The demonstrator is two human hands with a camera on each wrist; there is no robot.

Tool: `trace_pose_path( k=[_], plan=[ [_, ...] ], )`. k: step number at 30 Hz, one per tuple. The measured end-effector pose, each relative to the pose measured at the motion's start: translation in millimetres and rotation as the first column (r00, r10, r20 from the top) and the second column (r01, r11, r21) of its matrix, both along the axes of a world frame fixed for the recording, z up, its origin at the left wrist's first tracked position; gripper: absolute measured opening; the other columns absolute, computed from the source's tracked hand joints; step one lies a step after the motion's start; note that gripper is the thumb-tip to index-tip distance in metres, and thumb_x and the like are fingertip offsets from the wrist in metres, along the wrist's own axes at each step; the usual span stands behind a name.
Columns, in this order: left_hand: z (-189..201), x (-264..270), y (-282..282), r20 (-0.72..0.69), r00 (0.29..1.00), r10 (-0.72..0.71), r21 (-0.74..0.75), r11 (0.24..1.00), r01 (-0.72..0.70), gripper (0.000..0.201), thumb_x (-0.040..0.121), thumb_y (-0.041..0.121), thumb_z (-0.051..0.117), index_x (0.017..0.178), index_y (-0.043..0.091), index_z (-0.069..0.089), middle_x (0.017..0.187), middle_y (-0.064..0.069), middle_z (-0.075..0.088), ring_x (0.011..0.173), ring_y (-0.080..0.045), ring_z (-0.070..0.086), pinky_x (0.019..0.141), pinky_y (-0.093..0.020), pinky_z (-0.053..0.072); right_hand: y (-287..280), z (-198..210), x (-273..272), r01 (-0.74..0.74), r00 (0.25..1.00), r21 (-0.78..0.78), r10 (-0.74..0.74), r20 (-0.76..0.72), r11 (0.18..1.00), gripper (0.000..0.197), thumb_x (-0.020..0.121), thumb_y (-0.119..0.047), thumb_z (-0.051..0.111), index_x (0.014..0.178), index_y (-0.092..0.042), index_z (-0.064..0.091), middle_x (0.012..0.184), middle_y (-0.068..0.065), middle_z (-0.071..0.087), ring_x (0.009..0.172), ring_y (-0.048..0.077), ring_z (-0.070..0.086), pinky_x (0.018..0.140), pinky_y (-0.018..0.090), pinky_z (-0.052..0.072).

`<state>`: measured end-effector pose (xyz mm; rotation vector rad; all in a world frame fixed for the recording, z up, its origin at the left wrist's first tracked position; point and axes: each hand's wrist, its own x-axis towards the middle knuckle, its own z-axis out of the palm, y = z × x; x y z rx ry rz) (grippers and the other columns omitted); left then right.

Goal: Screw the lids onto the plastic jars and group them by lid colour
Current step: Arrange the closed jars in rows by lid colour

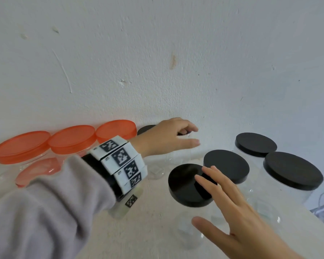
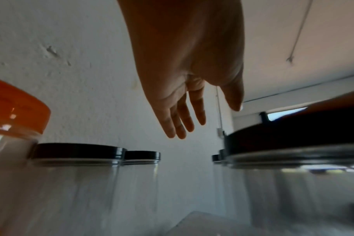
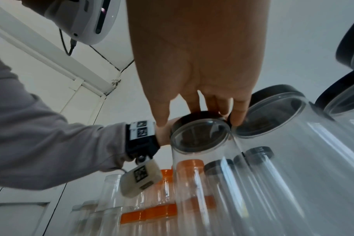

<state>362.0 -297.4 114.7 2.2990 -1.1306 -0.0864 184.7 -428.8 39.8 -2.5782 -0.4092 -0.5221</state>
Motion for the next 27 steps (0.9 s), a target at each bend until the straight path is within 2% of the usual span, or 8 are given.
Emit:
trace_pose_path(
  k=[3, 5, 8, 10, 12, 16, 21, 27],
  plan=[
    [-1, -33, 12, -0.149, 0.984, -0.102, 0.031, 0.994, 0.107, 0.057, 0.082, 0.055, 0.060, 0.133, 0.032, 0.049, 0.130, 0.021, 0.048, 0.117, 0.010, 0.046, 0.103, -0.018, 0.041, -7, 8, -8, 0.038, 0.988, 0.177, -0.063, 0.141, 0.983, 0.060, 0.086, -0.067, 0.040, 0.132, -0.028, 0.049, 0.144, -0.013, 0.039, 0.136, -0.006, 0.028, 0.108, 0.007, 0.021],
    [-5, -49, 21, -0.208, 0.971, -0.114, 0.143, 0.979, 0.146, 0.069, 0.077, 0.065, 0.063, 0.137, 0.038, 0.041, 0.123, 0.031, 0.040, 0.110, 0.020, 0.041, 0.092, -0.006, 0.039, -16, 13, -8, 0.135, 0.956, 0.308, -0.205, 0.210, 0.942, 0.040, 0.090, -0.053, 0.051, 0.125, -0.035, 0.051, 0.138, -0.016, 0.043, 0.130, -0.007, 0.034, 0.100, 0.001, 0.026],
    [-14, -63, 31, -0.132, 0.986, -0.104, 0.286, 0.948, 0.139, 0.078, 0.070, 0.066, 0.068, 0.135, 0.040, 0.035, 0.127, 0.026, 0.036, 0.114, 0.006, 0.040, 0.091, -0.012, 0.039, -29, 14, -4, 0.277, 0.958, 0.337, -0.285, -0.028, 0.900, 0.049, 0.078, -0.052, 0.058, 0.122, -0.051, 0.036, 0.146, -0.021, 0.024, 0.132, 0.000, 0.028, 0.097, 0.014, 0.031],
    [-20, -67, 35, -0.106, 0.992, -0.069, 0.278, 0.956, 0.096, 0.079, 0.074, 0.062, 0.068, 0.140, 0.041, 0.030, 0.128, 0.024, 0.035, 0.114, 0.002, 0.040, 0.090, -0.015, 0.039, -33, 9, 1, 0.360, 0.927, 0.268, -0.312, -0.208, 0.894, 0.059, 0.083, -0.044, 0.063, 0.131, -0.048, 0.031, 0.150, -0.021, 0.011, 0.136, 0.007, 0.022, 0.104, 0.025, 0.030],
    [-24, -65, 39, -0.097, 0.995, -0.034, 0.234, 0.971, 0.056, 0.076, 0.074, 0.060, 0.068, 0.138, 0.043, 0.031, 0.125, 0.025, 0.038, 0.111, 0.004, 0.041, 0.086, -0.012, 0.038, -31, 4, 6, 0.397, 0.904, 0.251, -0.329, -0.272, 0.883, 0.064, 0.085, -0.040, 0.065, 0.139, -0.040, 0.030, 0.151, -0.016, 0.011, 0.131, 0.008, 0.027, 0.102, 0.025, 0.029],
    [-29, -52, 48, -0.029, 0.994, 0.106, 0.146, 0.984, -0.101, 0.073, 0.071, 0.064, 0.067, 0.134, 0.039, 0.040, 0.122, 0.021, 0.045, 0.103, 0.004, 0.046, 0.078, -0.008, 0.036, -29, -1, 22, 0.411, 0.906, 0.276, -0.355, -0.232, 0.869, 0.066, 0.085, -0.036, 0.069, 0.141, -0.033, 0.033, 0.140, -0.009, 0.027, 0.109, 0.004, 0.035, 0.091, 0.019, 0.028],
    [-33, -34, 51, 0.008, 0.945, 0.328, -0.002, 0.945, -0.328, 0.075, 0.066, 0.065, 0.069, 0.128, 0.031, 0.046, 0.106, 0.018, 0.046, 0.088, 0.009, 0.046, 0.061, -0.009, 0.033, -27, 4, 59, 0.394, 0.918, 0.287, -0.361, -0.163, 0.873, 0.061, 0.089, -0.030, 0.067, 0.141, -0.021, 0.037, 0.139, 0.001, 0.029, 0.118, 0.014, 0.039, 0.093, 0.020, 0.029],
    [-43, -23, 46, -0.083, 0.891, 0.447, -0.096, 0.886, -0.454, 0.099, 0.065, 0.064, 0.074, 0.144, 0.019, 0.033, 0.139, 0.005, 0.044, 0.121, -0.009, 0.044, 0.084, -0.018, 0.032, -18, 9, 111, 0.426, 0.901, 0.336, -0.427, -0.075, 0.840, 0.060, 0.095, -0.019, 0.059, 0.145, -0.011, 0.027, 0.145, 0.015, 0.017, 0.127, 0.033, 0.034, 0.104, 0.033, 0.035]
  ],
)
